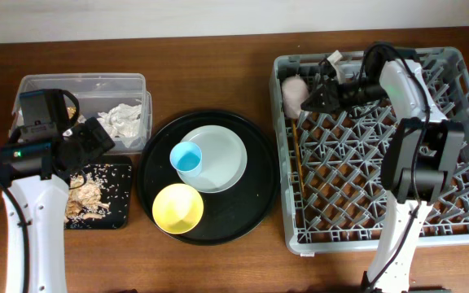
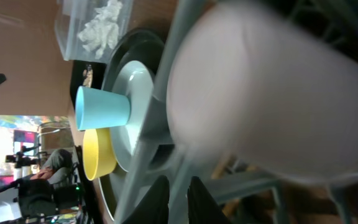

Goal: Sort waste into correct bins and load items into the dishwasher rack
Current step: 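Carry the pink cup to the rack and set it upside down, then return the right gripper to the tray and grasp the blue cup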

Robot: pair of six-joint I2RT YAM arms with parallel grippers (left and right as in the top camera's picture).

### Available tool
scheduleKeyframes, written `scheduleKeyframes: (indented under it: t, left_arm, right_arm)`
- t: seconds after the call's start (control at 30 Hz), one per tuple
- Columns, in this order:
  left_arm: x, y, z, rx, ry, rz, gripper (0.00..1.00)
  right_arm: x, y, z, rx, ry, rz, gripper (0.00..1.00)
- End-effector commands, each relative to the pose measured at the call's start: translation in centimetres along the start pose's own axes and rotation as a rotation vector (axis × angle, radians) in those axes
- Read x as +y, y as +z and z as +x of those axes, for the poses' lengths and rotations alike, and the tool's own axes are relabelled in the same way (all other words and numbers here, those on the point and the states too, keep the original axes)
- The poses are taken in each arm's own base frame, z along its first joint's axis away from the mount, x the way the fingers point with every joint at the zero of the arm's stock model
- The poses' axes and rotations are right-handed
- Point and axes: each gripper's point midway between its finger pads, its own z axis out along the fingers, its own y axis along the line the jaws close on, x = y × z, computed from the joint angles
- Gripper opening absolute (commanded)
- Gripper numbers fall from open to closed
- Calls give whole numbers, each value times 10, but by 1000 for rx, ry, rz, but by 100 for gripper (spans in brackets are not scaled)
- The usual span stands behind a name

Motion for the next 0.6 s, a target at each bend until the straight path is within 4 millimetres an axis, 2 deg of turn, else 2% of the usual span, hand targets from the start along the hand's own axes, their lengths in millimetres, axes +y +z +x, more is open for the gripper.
scheduleKeyframes:
  t: [0.0, 0.07, 0.13, 0.23, 0.3, 0.33, 0.4, 0.43, 0.47, 0.57]
  left_arm:
    - [1, -5, -5, -19, -6, 4, 99]
    - [1, -5, -5, -19, -6, 4, 99]
    - [1, -5, -5, -19, -6, 4, 99]
    - [1, -5, -5, -19, -6, 4, 99]
    - [1, -5, -5, -19, -6, 4, 99]
    - [1, -5, -5, -19, -6, 4, 99]
    - [1, -5, -5, -19, -6, 4, 99]
    - [1, -5, -5, -19, -6, 4, 99]
    - [1, -5, -5, -19, -6, 4, 99]
    - [1, -5, -5, -19, -6, 4, 99]
  right_arm:
    - [-9, -1, 7, 18, 8, 18, 19]
    - [-6, -15, 5, -3, 16, 27, 22]
    - [13, -37, -1, -35, -10, 45, 22]
    - [61, -64, -10, -58, -103, 115, 22]
    - [84, -67, -6, -35, -151, 161, 22]
    - [105, -63, -3, -8, -199, 190, 22]
    - [142, -44, 3, 39, -271, 190, 21]
    - [162, -24, 8, 79, -304, 163, 14]
    - [183, 4, 19, 145, -330, 128, 11]
    - [233, 70, 53, 301, -431, 77, 11]
